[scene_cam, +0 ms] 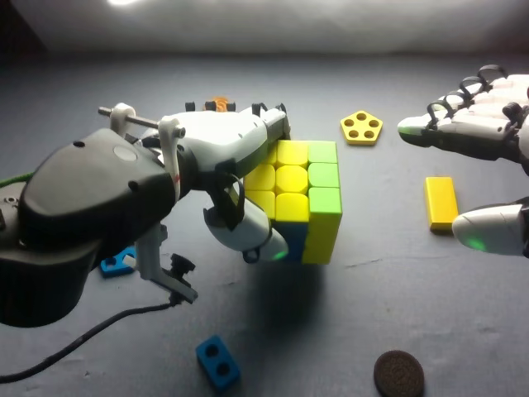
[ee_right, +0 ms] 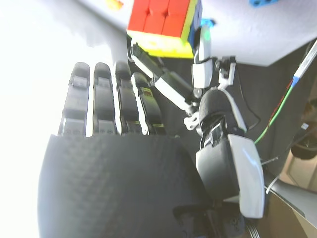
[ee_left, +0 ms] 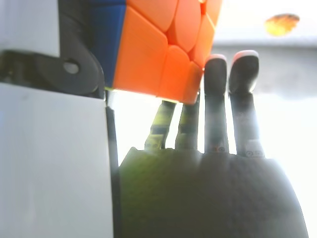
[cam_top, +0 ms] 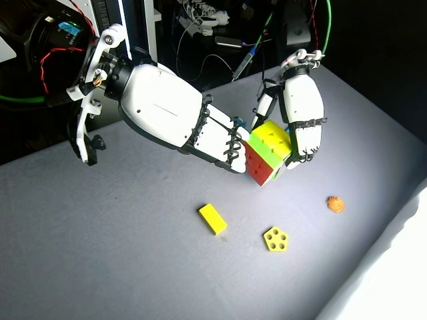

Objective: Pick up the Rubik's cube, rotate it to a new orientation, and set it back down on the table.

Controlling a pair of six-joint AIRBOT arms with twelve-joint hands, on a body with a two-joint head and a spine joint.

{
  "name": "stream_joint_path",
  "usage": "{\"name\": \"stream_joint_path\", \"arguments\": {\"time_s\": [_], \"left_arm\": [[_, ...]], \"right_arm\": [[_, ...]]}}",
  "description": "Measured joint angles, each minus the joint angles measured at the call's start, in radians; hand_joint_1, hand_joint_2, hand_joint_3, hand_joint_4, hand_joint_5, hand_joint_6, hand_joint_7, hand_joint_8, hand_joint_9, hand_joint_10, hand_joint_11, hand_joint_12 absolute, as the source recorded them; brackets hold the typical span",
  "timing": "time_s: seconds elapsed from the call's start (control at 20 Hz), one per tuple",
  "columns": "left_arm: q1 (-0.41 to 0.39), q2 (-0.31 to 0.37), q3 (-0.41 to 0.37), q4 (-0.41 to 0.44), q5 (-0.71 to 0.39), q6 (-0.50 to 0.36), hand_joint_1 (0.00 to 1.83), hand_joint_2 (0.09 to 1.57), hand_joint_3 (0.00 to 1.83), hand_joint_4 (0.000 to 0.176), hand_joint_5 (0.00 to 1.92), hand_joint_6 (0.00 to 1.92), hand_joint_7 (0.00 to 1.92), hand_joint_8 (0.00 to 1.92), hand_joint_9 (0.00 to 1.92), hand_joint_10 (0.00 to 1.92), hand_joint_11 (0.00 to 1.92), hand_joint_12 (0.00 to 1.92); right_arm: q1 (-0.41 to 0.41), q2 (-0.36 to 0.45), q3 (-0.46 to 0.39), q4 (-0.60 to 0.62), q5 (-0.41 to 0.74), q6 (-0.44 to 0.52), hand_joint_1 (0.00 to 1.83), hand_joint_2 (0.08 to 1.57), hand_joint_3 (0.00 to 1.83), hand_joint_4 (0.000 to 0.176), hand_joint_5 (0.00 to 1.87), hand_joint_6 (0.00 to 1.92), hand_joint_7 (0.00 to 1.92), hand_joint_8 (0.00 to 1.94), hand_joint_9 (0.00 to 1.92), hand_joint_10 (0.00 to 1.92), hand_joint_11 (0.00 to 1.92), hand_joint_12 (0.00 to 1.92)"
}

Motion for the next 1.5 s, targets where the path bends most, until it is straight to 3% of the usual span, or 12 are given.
{"name": "stream_joint_path", "arguments": {"time_s": [0.1,0.35,0.55,0.8,0.85,0.95,1.05,1.15,1.25,1.35,1.5], "left_arm": [[0.023,-0.016,0.01,0.045,0.005,-0.056,0.98,1.4,0.0,0.0,0.49,1.73,0.09,1.92,0.18,1.92,0.27,1.92],[0.054,-0.025,0.019,0.099,0.008,-0.119,0.94,1.37,0.0,0.0,0.53,1.68,0.07,1.92,0.19,1.92,0.3,1.92],[0.076,-0.025,0.019,0.127,-0.004,-0.146,0.99,1.38,0.0,0.0,0.51,1.7,0.1,1.92,0.21,1.92,0.31,1.92],[0.08,-0.025,0.019,0.132,-0.009,-0.151,0.95,1.38,0.0,0.0,0.51,1.71,0.08,1.92,0.18,1.92,0.26,1.92],[0.08,-0.025,0.019,0.132,-0.009,-0.151,1.02,1.27,0.0,0.0,0.23,1.59,0.1,1.81,0.16,1.87,0.2,1.92],[0.083,-0.025,0.019,0.132,-0.014,-0.151,0.94,1.23,0.0,0.0,0.1,1.35,0.12,1.54,0.15,1.68,0.11,1.87],[0.083,-0.025,0.019,0.132,-0.014,-0.151,0.9,1.22,0.0,0.0,0.1,1.06,0.11,1.36,0.17,1.54,0.09,1.8],[0.084,-0.025,0.019,0.133,-0.014,-0.15,0.87,1.15,0.0,0.0,0.2,0.54,0.26,0.76,0.22,1.08,0.0,1.58],[0.085,-0.025,0.017,0.133,-0.015,-0.147,0.8,1.07,0.0,0.0,0.2,0.16,0.33,0.17,0.26,0.46,0.0,1.25],[0.085,-0.025,0.017,0.135,-0.015,-0.147,0.71,1.03,0.0,0.0,0.12,0.02,0.22,0.01,0.22,0.11,0.0,0.97],[0.085,-0.023,0.013,0.127,-0.016,-0.146,0.58,0.99,0.0,0.0,0.0,0.0,0.01,0.0,0.01,0.0,0.0,0.39]], "right_arm": [[0.008,-0.003,0.0,0.0,-0.027,0.003,0.01,1.31,0.0,0.0,0.01,0.0,0.11,0.0,0.08,0.0,0.0,0.08],[0.012,-0.003,0.0,0.0,-0.055,0.005,0.01,1.31,0.0,0.0,0.01,0.0,0.11,0.0,0.1,0.01,0.0,0.2],[0.012,-0.003,0.0,0.0,-0.059,0.009,0.03,1.31,0.0,0.0,0.0,0.0,0.09,0.0,0.08,0.0,0.0,0.1],[0.012,-0.003,0.0,0.0,-0.08,0.013,0.01,1.31,0.0,0.0,0.0,0.0,0.1,0.0,0.1,0.01,0.0,0.38],[0.013,-0.003,0.0,0.0,-0.081,0.014,0.04,1.32,0.0,0.0,0.0,0.0,0.11,0.0,0.11,0.01,0.0,0.43],[0.014,-0.003,0.0,0.0,-0.082,0.016,0.02,1.32,0.0,0.0,0.01,0.0,0.15,0.01,0.13,0.01,0.0,0.54],[0.014,-0.003,0.0,0.0,-0.085,0.017,0.01,1.32,0.0,0.0,0.01,0.0,0.12,0.0,0.11,0.01,0.0,0.49],[0.014,-0.003,0.0,0.0,-0.094,0.022,0.03,1.31,0.0,0.0,0.01,0.0,0.11,0.01,0.11,0.01,0.0,0.38],[0.014,-0.003,0.0,0.0,-0.101,0.028,0.01,1.31,0.0,0.0,0.0,0.0,0.09,0.0,0.1,0.0,0.0,0.25],[0.014,-0.003,0.0,0.0,-0.106,0.028,0.05,1.32,0.0,0.0,0.0,0.0,0.08,0.0,0.08,0.0,0.0,0.06],[0.014,-0.003,-0.002,0.0,-0.106,0.028,0.04,1.31,0.0,0.0,0.0,0.0,0.11,0.0,0.12,0.01,0.0,0.21]]}}
